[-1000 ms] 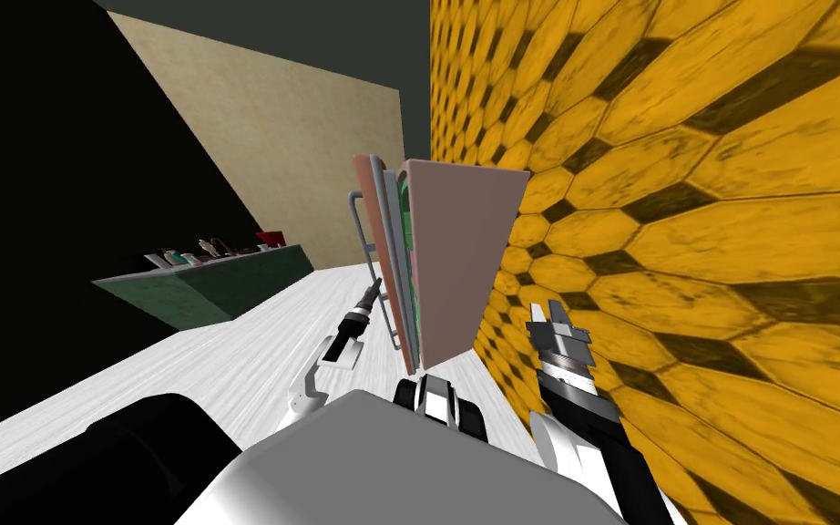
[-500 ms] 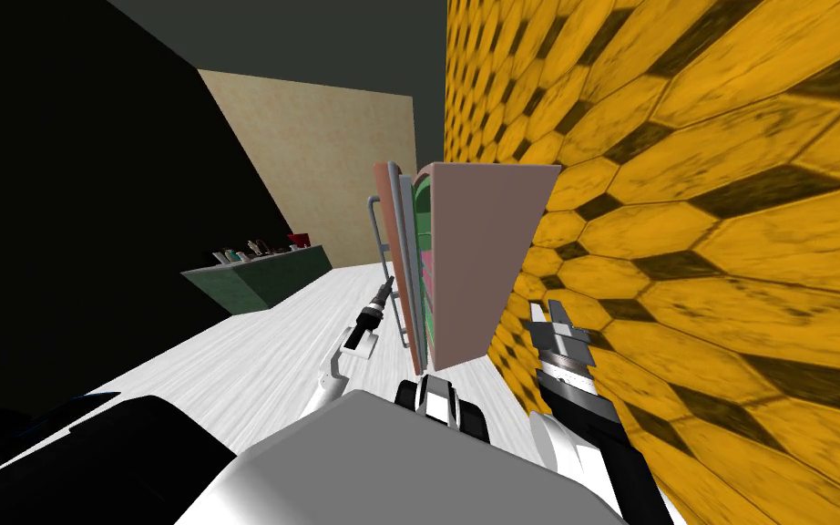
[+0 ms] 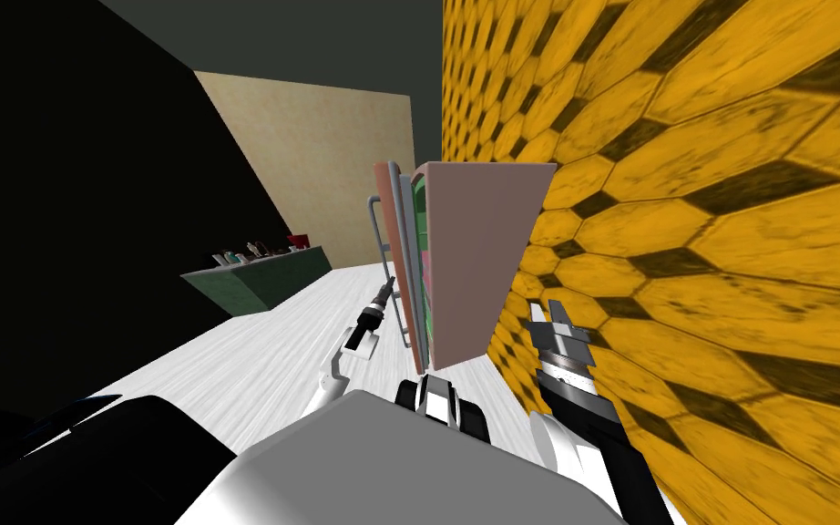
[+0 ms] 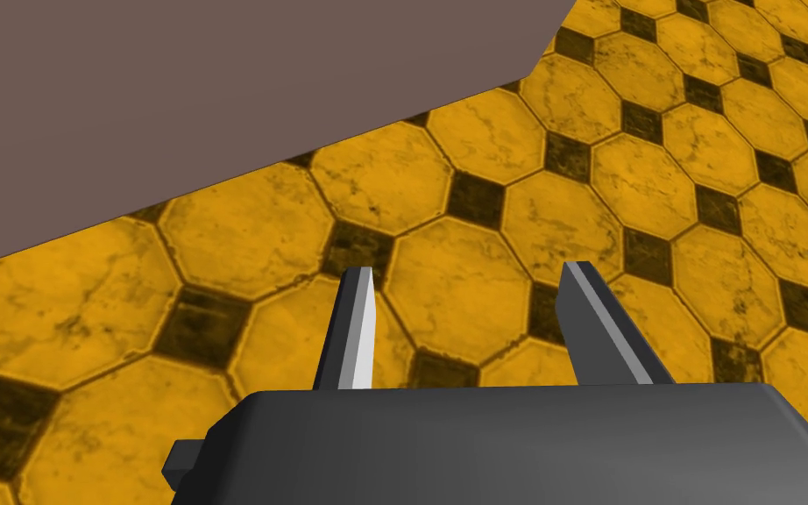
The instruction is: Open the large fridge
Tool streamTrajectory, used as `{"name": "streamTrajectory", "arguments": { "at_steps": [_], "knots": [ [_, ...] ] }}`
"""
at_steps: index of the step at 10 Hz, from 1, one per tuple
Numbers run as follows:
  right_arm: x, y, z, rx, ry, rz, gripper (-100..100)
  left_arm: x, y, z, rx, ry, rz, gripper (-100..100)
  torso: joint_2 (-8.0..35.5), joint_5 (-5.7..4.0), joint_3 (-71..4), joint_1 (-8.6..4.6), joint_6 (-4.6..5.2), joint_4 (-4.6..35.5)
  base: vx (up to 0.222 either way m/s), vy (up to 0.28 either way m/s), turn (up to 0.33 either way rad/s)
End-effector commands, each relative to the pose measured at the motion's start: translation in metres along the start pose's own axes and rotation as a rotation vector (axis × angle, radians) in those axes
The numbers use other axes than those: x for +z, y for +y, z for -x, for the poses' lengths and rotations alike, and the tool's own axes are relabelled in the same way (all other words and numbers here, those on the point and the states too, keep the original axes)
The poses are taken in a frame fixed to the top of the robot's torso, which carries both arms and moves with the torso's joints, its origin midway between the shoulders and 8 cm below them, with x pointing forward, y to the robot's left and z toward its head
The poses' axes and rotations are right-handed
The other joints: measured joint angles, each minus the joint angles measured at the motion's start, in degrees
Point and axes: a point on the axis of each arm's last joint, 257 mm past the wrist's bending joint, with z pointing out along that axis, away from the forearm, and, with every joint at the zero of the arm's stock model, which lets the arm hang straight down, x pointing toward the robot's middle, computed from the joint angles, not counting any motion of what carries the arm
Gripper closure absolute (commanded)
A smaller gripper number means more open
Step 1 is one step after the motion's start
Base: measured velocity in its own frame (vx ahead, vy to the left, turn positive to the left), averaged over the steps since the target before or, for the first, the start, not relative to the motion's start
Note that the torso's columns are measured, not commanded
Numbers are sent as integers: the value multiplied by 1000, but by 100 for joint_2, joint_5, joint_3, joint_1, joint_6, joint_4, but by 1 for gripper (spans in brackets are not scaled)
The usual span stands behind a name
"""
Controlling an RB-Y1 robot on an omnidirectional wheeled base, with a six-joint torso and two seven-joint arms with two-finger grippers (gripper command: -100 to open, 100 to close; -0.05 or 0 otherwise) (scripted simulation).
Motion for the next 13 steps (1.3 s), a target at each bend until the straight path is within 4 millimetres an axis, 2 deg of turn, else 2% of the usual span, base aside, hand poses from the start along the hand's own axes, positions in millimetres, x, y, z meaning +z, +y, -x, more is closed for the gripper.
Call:
{"name": "streamTrajectory", "arguments": {
  "at_steps": [1,2,6,7,9,11,13],
  "knots": [
    [0,0,0,0,0,0,0,4,4,3,6,9,-1,100,-1,-28,-8,15,-8,1,-92,154,-161],
    [0,0,0,0,0,0,0,8,7,7,11,17,-1,100,-3,-52,-13,-8,-41,-4,-93,237,-243],
    [0,0,0,0,0,0,0,20,17,22,30,36,-1,100,-51,-102,-61,-93,-37,-12,-127,278,-260],
    [0,0,0,0,0,0,0,25,20,28,37,40,-1,100,-53,-106,-61,-86,-21,-6,-157,278,-428],
    [0,0,0,-1,0,0,0,30,23,34,44,44,-1,100,-62,-112,-68,-99,-47,-2,-143,226,-142],
    [0,0,0,0,0,0,0,34,25,41,50,46,-1,100,-34,-121,-53,-85,-31,12,-170,238,-257],
    [0,0,0,-1,0,0,0,44,29,56,64,49,0,100,-9,-125,-34,-102,-51,15,-157,216,-237]
  ]
}}
